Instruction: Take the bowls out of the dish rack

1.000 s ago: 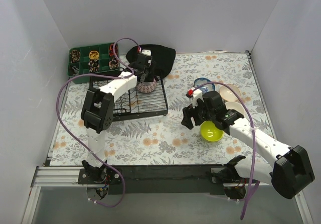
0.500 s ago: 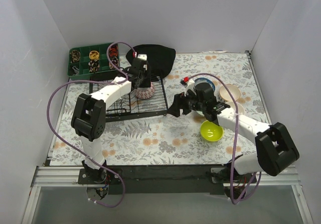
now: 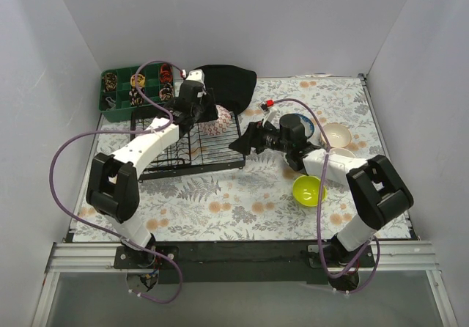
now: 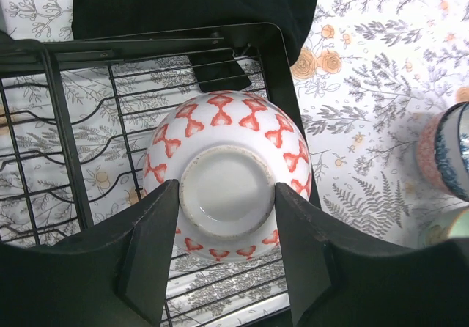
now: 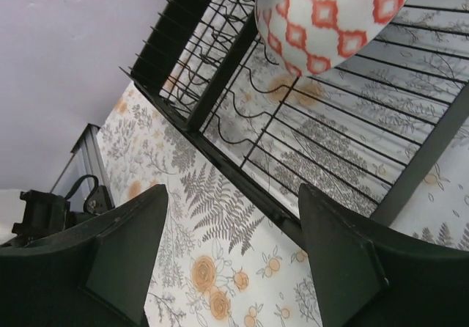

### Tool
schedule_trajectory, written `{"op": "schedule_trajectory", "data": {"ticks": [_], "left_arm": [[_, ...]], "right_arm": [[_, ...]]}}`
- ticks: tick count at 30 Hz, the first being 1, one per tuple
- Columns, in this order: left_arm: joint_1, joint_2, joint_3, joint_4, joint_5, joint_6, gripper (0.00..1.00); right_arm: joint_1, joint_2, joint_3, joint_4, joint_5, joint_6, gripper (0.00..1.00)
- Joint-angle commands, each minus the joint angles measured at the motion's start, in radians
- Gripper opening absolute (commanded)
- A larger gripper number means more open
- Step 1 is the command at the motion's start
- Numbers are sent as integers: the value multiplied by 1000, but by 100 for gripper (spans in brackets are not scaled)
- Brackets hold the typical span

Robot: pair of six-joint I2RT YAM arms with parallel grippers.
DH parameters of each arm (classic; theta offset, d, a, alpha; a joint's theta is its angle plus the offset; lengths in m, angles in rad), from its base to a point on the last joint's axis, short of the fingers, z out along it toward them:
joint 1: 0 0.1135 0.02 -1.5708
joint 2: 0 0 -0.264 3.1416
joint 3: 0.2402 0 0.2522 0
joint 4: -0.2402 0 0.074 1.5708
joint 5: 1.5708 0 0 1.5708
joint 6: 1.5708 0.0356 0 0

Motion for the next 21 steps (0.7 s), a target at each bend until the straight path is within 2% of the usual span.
{"op": "schedule_trajectory", "data": {"ticks": [1, 11, 17, 21], "left_arm": [[25, -125, -57, 97, 41, -81, 0], [65, -252, -191, 183, 120, -210, 0], [76, -306, -267, 234, 154, -276, 0], [77, -326, -309, 264, 227, -330, 0]], "right_arm": [[-8, 63, 46, 264, -37, 97, 81], [-14, 230, 71, 586, -89, 241, 81], [-14, 308, 132, 660, -146, 275, 81], [-14, 342, 176, 699, -197, 283, 81]]}}
